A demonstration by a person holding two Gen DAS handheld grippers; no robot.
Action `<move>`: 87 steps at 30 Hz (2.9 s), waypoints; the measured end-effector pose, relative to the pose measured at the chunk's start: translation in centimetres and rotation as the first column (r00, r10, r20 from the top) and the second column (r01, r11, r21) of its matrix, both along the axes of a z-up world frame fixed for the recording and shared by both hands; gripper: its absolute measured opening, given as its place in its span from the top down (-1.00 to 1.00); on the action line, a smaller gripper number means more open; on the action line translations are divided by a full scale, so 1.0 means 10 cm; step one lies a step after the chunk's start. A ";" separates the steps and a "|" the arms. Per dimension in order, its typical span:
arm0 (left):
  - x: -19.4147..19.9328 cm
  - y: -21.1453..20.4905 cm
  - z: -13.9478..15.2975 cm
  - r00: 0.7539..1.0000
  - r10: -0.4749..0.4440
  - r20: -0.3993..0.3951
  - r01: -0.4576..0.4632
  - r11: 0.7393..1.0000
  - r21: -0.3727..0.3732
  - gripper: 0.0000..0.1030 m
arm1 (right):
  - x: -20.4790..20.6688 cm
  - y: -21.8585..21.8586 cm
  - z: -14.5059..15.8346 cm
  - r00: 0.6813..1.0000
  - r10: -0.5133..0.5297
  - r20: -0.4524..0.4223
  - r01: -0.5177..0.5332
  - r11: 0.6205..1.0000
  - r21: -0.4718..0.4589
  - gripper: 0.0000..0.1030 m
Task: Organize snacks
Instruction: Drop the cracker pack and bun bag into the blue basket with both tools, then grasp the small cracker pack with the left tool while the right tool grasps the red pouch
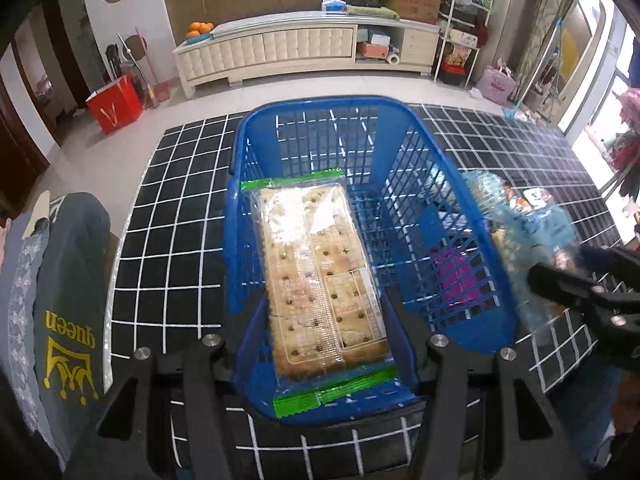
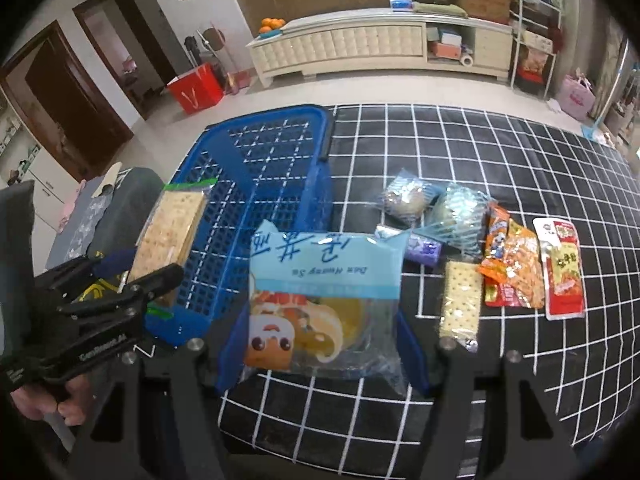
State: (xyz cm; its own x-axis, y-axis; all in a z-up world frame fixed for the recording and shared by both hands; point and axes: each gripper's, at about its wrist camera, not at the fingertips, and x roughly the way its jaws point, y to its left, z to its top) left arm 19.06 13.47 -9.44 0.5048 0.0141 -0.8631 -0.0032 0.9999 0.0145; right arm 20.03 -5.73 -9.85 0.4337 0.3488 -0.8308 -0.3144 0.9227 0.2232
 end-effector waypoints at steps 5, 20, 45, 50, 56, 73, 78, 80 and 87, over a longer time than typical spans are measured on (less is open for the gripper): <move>0.04 0.03 -0.11 0.999 0.010 -0.040 -0.011 1.000 -0.020 -0.05 | 0.00 0.02 0.03 1.000 -0.001 -0.002 0.001 1.000 0.003 -0.36; -0.09 0.14 0.00 0.999 0.036 -0.026 -0.038 0.998 -0.049 -0.06 | 0.00 0.18 0.07 0.998 0.060 0.003 -0.060 0.998 -0.005 -0.36; -0.38 0.64 0.09 0.992 0.127 -0.002 -0.127 0.991 -0.053 -0.06 | 0.07 1.05 -0.09 0.970 0.243 -0.017 -0.243 0.960 -0.137 -0.37; -0.38 0.62 0.05 0.992 0.123 -0.014 -0.123 0.992 -0.035 -0.06 | 0.11 1.04 -0.11 0.973 0.231 -0.027 -0.233 0.962 -0.145 -0.43; -0.39 0.56 0.07 0.993 0.117 -0.017 -0.117 0.992 -0.051 -0.06 | 0.03 1.03 -0.07 0.972 0.235 0.006 -0.231 0.956 -0.180 -0.67; -0.39 -0.24 0.48 0.999 -0.003 0.040 0.003 1.000 0.004 -0.06 | -0.21 0.04 0.52 0.984 0.104 0.146 -0.085 0.988 -0.132 -0.82; -0.34 -0.70 0.58 0.997 -0.064 0.052 0.063 0.998 0.018 -0.06 | -0.26 -0.52 0.58 0.988 0.013 0.155 0.006 0.993 -0.119 -0.82; -0.31 -0.92 0.60 0.994 -0.093 0.050 0.092 0.995 0.025 -0.06 | -0.27 -0.74 0.56 0.988 -0.019 0.151 0.036 0.993 -0.114 -0.82; -0.17 -1.65 0.54 0.982 -0.186 0.030 0.184 0.982 0.051 -0.18 | -0.26 -1.42 0.47 0.987 -0.107 0.123 0.120 0.988 -0.100 -0.82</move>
State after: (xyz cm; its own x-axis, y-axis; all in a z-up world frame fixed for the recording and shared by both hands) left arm 17.36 -3.03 -4.02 0.5322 -0.0418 -0.8456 0.1806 0.9814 0.0651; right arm 17.40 -19.88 -5.20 0.5616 0.2038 -0.8020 -0.2242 0.9704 0.0896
